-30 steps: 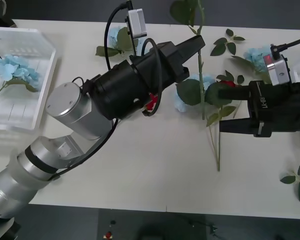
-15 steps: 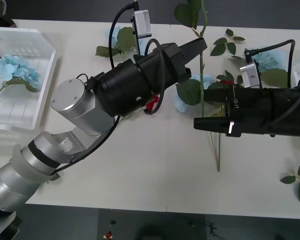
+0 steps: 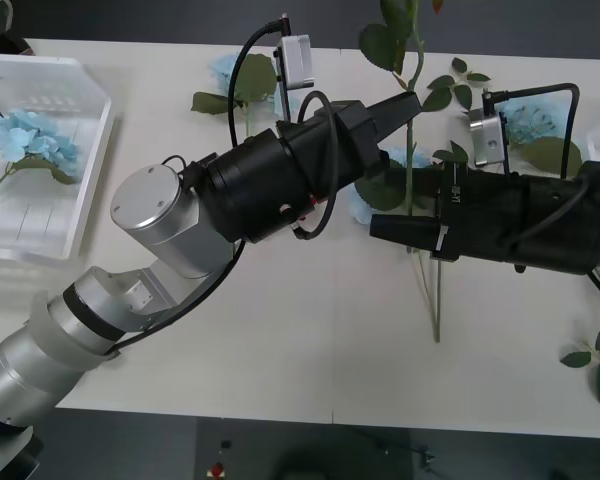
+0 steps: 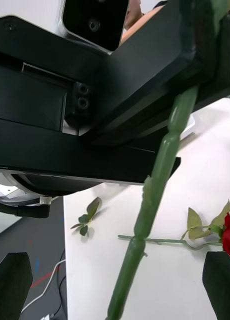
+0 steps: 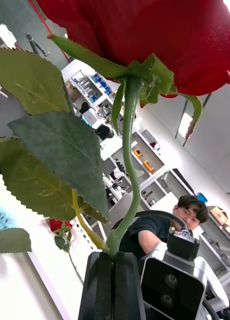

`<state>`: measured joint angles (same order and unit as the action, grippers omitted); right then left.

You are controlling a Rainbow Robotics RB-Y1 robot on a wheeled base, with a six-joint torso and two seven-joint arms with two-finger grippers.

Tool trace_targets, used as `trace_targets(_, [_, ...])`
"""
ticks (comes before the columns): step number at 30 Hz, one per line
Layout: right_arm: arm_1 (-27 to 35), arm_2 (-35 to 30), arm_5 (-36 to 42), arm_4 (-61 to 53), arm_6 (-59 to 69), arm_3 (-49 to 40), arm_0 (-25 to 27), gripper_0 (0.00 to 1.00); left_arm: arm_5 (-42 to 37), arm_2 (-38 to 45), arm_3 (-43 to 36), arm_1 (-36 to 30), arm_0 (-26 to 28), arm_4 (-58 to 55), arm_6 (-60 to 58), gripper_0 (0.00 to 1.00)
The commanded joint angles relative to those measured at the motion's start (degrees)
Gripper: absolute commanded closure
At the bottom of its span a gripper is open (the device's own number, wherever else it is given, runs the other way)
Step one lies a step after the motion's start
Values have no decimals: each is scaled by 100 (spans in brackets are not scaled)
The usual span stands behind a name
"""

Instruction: Put the red flowers into the right box and the blue flowers into the left box

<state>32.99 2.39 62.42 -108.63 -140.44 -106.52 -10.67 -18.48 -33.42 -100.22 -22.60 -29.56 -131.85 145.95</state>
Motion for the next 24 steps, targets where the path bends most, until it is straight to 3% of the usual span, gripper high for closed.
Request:
trace_targets(1, [-3, -2, -19, -9, -45, -97, -93, 100, -59, 29, -68, 90, -156, -52, 162, 100])
trace_targets(23, [-3, -2, -81, -44, 140, -97, -128, 100, -24, 55, -59, -16, -156, -87, 74, 99])
trace_targets(24, [-3, -10, -81, -53, 157, -97, -128, 100, -24, 73, -59, -42, -156, -113, 74, 91])
